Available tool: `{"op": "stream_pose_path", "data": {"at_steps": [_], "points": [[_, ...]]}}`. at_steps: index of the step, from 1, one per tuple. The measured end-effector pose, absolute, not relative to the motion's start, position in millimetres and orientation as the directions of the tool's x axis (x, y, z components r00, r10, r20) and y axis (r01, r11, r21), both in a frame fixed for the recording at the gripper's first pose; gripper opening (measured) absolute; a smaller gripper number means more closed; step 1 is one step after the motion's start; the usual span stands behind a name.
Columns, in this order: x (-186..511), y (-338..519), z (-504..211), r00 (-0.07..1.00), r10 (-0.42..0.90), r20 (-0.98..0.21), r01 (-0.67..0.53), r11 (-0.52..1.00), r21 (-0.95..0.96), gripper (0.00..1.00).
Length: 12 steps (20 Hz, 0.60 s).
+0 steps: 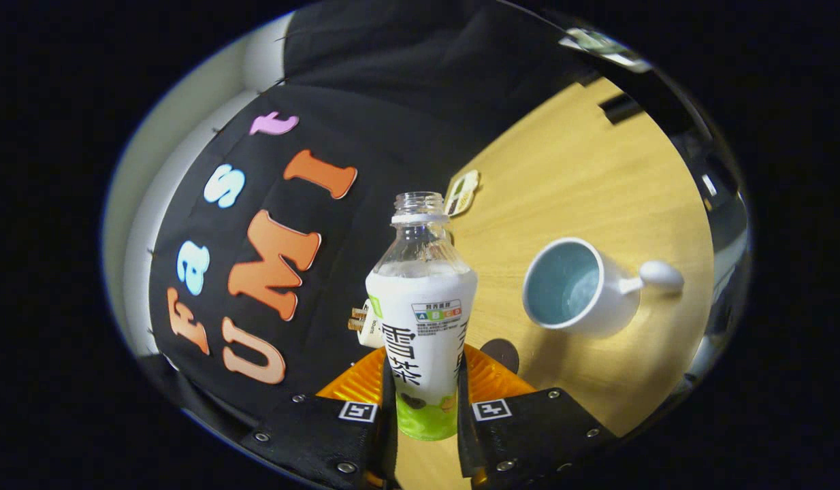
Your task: Take the bottle from table, then pour the juice into the cup, finally place the bottle on the coaster
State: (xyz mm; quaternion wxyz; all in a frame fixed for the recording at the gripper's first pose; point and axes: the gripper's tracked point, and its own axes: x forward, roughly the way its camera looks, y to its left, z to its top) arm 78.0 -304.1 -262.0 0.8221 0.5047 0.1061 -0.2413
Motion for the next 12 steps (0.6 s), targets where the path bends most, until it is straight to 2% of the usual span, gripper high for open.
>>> {"op": "stream_pose_path", "data": {"at_steps": [6,12], "points": [[99.1,-302.2,-245.4,0.858,-0.353,-0.373,0.502,0.732,0.461,0.36],[130.1,-289.6,-272.5,0.851,-0.382,-0.36,0.46,0.873,0.163,0.36]]}}
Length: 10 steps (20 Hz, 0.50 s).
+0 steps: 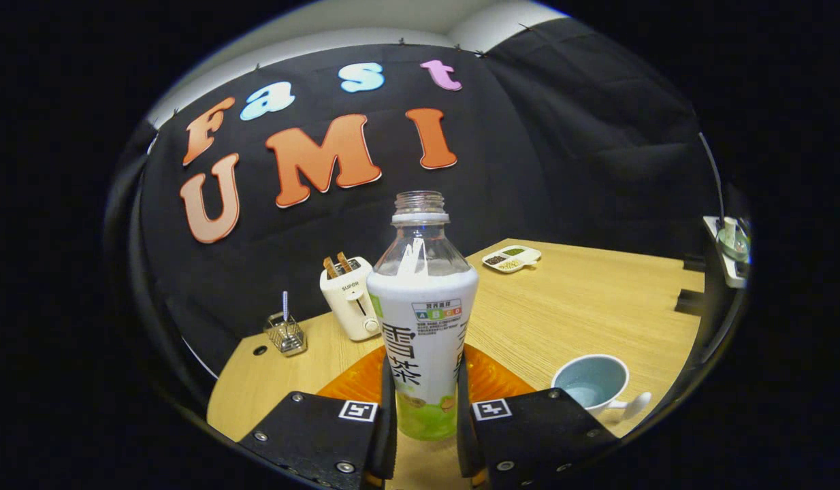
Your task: Take the bottle from table, then pour the juice into the cup, finally place the bottle on the coaster
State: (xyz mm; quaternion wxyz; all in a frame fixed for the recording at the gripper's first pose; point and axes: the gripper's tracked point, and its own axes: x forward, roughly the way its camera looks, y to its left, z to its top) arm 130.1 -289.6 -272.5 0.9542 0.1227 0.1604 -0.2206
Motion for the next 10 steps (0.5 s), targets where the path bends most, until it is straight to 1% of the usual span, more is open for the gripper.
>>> {"op": "stream_pose_path", "data": {"at_steps": [2,6,10], "points": [[139.6,-289.3,-277.8,0.856,-0.388,-0.342,0.448,0.886,0.117,0.36],[157.9,-284.5,-298.0,0.855,-0.388,-0.344,0.421,0.907,0.026,0.36],[176.0,-282.3,-313.8,0.86,-0.385,-0.335,0.413,0.911,0.013,0.36]]}}
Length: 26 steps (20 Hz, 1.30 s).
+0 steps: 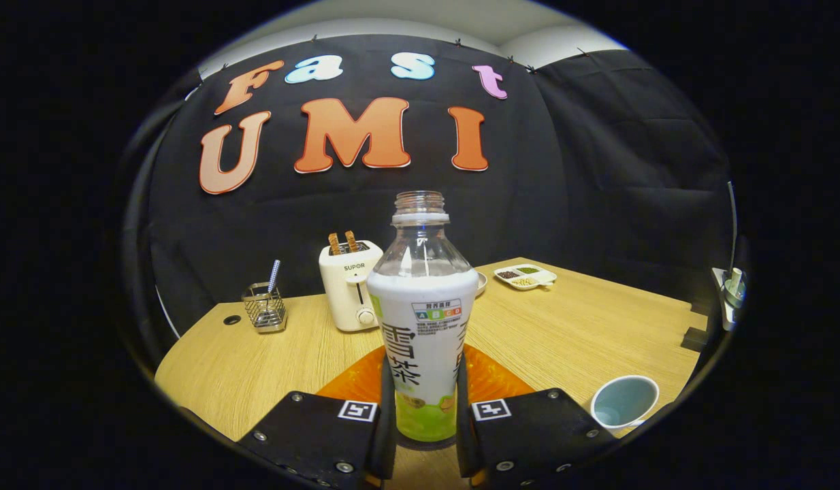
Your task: Take the bottle from table, then pour the juice into the cup, finally place the bottle on the coaster
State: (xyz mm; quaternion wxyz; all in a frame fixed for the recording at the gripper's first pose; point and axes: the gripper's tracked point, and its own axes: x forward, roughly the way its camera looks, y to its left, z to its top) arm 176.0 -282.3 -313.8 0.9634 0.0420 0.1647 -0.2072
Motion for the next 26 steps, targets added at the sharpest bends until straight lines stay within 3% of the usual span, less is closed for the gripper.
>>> {"op": "stream_pose_path", "data": {"at_steps": [9,14,25,26], "points": [[190.1,-288.7,-343.6,0.847,-0.391,-0.36,0.413,0.91,-0.015,0.38],[188.5,-286.3,-343.6,0.851,-0.396,-0.346,0.423,0.906,0.003,0.53],[180.5,-285.3,-347.1,0.853,-0.399,-0.338,0.423,0.906,-0.003,0.65],[179.7,-285.7,-349.5,0.851,-0.399,-0.343,0.423,0.906,-0.006,0.72]]}}
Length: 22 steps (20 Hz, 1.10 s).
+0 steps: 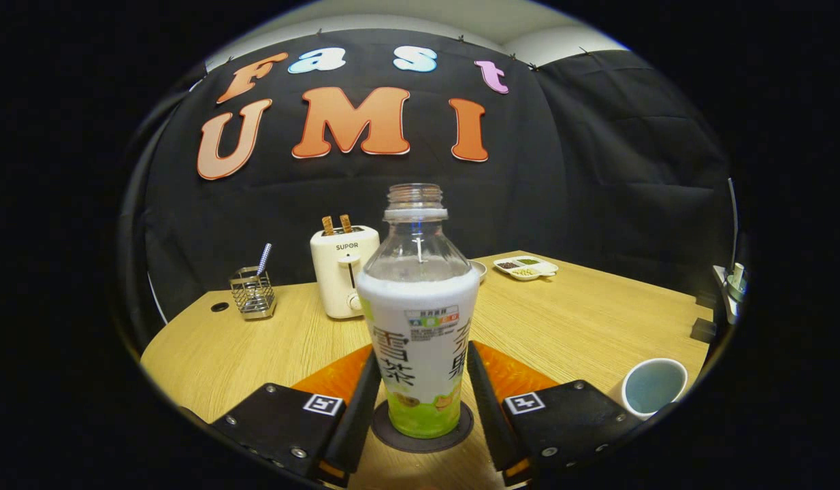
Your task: Take the bottle from table, then pour the juice into the cup, finally place the bottle on the coaster
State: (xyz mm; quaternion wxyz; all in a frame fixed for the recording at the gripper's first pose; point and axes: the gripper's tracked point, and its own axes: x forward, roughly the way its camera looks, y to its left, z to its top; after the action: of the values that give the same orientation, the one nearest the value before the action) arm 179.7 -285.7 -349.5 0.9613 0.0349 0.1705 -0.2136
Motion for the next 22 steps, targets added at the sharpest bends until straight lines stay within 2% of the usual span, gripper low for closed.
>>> {"op": "stream_pose_path", "data": {"at_steps": [1,2,4,12,15,22], "points": [[178.7,-284.0,-349.5,0.853,-0.395,-0.342,0.418,0.908,-0.007,0.77],[177.6,-283.2,-346.9,0.855,-0.394,-0.337,0.415,0.91,-0.011,0.89],[174.4,-283.0,-339.6,0.86,-0.393,-0.325,0.412,0.911,-0.014,0.98],[132.4,-243.0,-253.4,0.902,-0.34,-0.265,0.354,0.935,0.006,0.97],[112.9,-204.5,-204.4,0.94,-0.259,-0.223,0.278,0.959,0.059,0.97],[67.9,-126.0,-107.1,0.983,-0.123,-0.133,0.131,0.99,0.052,0.97]]}}
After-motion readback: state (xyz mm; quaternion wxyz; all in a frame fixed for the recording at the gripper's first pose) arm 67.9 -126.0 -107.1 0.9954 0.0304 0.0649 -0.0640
